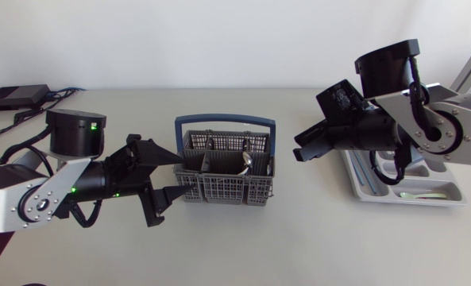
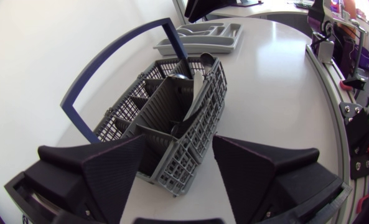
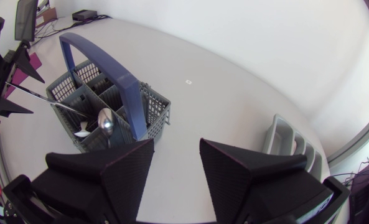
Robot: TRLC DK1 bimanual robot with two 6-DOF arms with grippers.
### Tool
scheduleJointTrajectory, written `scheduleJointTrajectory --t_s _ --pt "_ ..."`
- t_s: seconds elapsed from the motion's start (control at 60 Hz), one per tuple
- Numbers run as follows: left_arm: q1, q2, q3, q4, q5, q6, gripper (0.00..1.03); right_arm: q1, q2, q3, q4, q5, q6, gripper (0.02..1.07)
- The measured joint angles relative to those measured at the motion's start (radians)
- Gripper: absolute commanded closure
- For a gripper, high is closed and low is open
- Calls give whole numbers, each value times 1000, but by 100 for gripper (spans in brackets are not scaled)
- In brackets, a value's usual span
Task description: Sort the cutlery from the basket into the organizer compartments.
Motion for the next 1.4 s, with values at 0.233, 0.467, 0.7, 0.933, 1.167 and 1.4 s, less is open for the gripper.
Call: scheduleJointTrajectory --t_s 0.233,0.467,0.7,0.933,1.167,1.4 --pt "0 45 36 26 26 0 57 14 19 -1 14 2 0 52" --pt "0 75 49 27 45 0 67 14 39 -3 30 5 0 52" --pt "0 89 62 29 45 0 92 31 40 -7 37 5 0 52" --pt "0 108 87 30 45 -5 100 63 40 -13 41 4 0 52" --pt "-10 94 171 -54 45 -31 100 99 33 -29 44 1 -21 52" --pt "-41 14 200 -117 45 -58 100 119 4 -29 44 1 -26 51"
